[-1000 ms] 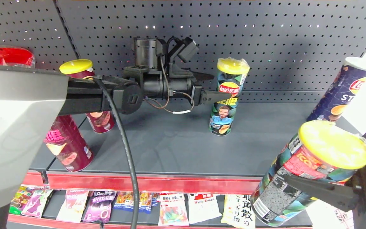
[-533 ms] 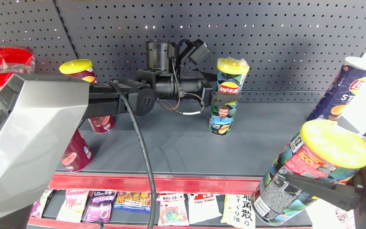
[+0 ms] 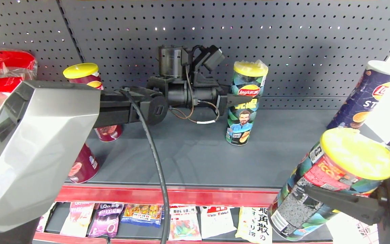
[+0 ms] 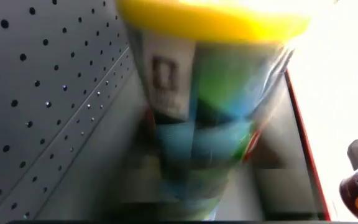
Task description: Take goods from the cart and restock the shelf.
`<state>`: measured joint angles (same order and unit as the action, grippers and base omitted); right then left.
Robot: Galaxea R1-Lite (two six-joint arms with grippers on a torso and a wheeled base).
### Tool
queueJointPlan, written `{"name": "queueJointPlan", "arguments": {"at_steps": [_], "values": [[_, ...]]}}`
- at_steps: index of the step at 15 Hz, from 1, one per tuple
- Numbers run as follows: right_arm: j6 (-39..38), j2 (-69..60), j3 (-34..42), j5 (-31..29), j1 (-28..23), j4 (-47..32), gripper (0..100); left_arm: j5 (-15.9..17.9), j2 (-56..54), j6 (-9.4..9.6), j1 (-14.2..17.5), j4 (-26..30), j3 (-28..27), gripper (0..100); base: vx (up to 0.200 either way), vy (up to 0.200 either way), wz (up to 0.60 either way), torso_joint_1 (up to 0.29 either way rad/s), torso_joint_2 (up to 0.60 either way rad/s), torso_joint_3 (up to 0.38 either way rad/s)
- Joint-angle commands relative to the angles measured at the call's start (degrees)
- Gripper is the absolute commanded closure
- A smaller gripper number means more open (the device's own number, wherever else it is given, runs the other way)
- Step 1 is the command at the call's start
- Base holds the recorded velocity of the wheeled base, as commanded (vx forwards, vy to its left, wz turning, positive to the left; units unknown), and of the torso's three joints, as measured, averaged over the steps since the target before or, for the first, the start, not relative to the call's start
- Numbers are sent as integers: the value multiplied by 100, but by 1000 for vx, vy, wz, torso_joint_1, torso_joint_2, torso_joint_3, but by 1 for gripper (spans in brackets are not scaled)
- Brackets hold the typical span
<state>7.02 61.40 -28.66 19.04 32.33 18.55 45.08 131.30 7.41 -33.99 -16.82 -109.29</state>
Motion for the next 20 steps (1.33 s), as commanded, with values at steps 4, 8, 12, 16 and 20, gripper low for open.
{"name": "queueJointPlan", "arguments": {"at_steps": [4,8,12,16,20], "values": [[1,3,18,3,1,-1,100,18,-61,-12,-3,-23,39,100,0,0,0,0,0,0],[1,-6,-8,3,1,-1,100,62,-219,-20,-11,-23,110,100,0,0,0,0,0,0],[1,-6,-8,3,1,-1,100,97,-905,6,-11,-32,1094,100,0,0,0,0,0,0],[1,-14,-17,12,1,-1,100,71,-1634,340,-3,-67,2368,100,0,0,0,0,0,0],[1,-23,-17,3,1,8,100,9,-1924,375,-11,-919,3335,100,0,0,0,0,0,0]]}}
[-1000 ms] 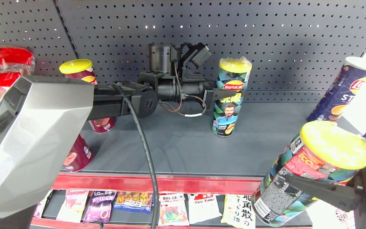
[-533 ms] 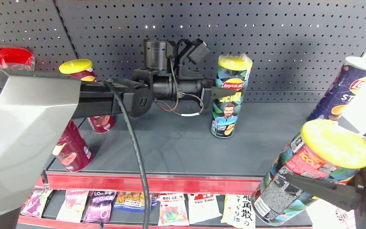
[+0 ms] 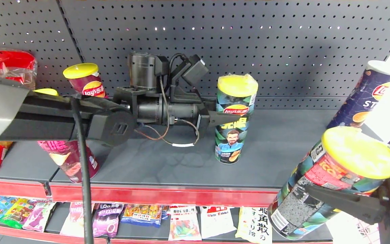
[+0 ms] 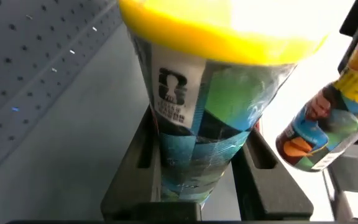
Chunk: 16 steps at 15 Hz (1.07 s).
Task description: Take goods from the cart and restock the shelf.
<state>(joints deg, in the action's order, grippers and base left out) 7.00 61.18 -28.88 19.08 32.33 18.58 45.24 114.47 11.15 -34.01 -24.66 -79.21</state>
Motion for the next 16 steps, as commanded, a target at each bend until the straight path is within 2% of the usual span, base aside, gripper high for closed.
{"name": "queueJointPlan", "arguments": {"at_steps": [1,8,11,13,16], "values": [[3,-10,14,-1,1,-3,100,-24,-320,-8,0,-302,521,100,0,0,0,0,0,0],[3,-19,14,8,1,-3,100,-24,-865,-8,-35,-346,1365,100,0,0,0,0,0,0],[3,-19,23,8,1,-3,100,-24,-900,-17,-35,-346,1400,100,0,0,0,0,0,0],[3,-19,23,8,1,-3,100,-24,-953,-131,-35,-346,1382,100,0,0,0,0,0,0],[3,-19,32,8,1,-3,100,-42,-997,-175,-35,-346,1374,100,0,0,0,0,0,0]]}}
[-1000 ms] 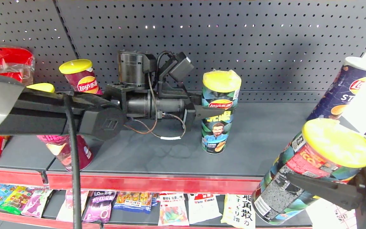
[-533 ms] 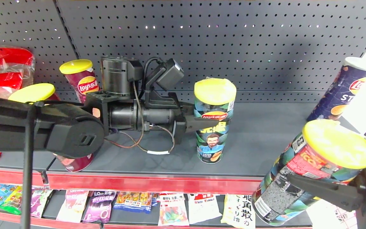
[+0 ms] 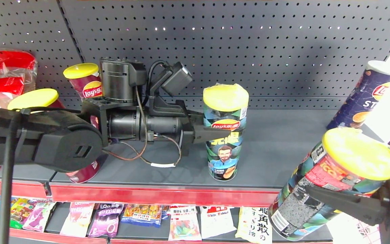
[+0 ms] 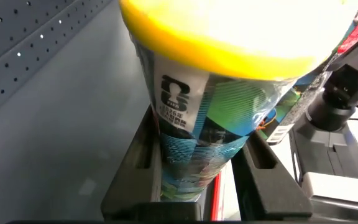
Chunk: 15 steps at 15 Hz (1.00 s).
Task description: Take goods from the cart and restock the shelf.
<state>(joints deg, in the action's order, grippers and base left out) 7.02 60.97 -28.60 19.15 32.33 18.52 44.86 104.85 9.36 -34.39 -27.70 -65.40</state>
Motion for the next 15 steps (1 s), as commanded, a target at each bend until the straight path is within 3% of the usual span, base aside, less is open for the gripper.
{"name": "queueJointPlan", "arguments": {"at_steps": [1,15], "values": [[1,3,3,1,10,3,100,-4,-61,4,2,-43,-8,100,0,0,0,0,0,0],[1,-23,21,1,10,3,100,-4,-96,13,11,-16,168,100,0,0,0,0,0,0]]}}
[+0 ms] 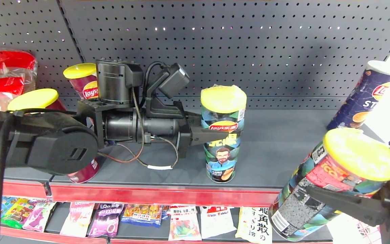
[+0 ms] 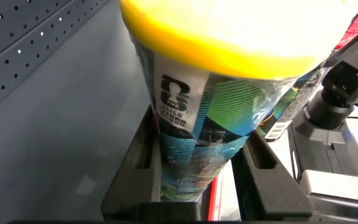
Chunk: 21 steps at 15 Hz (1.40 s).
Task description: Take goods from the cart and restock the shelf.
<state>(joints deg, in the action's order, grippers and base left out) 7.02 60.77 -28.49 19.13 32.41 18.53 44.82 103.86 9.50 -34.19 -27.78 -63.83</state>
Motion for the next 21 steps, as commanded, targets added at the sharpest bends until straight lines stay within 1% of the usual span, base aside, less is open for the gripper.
{"name": "queueJointPlan", "arguments": {"at_steps": [1,5,9,21], "values": [[1,-4,28,3,2,2,100,9,2,0,-17,1,20,100,0,0,0,0,0,0],[1,-13,10,3,2,2,100,9,-50,-9,-26,10,37,100,0,0,0,0,0,0],[1,-4,10,3,2,2,100,9,-112,0,-26,1,213,100,0,0,0,0,0,0],[1,-4,19,3,2,2,100,9,64,35,-26,-34,152,100,0,0,0,0,0,0]]}}
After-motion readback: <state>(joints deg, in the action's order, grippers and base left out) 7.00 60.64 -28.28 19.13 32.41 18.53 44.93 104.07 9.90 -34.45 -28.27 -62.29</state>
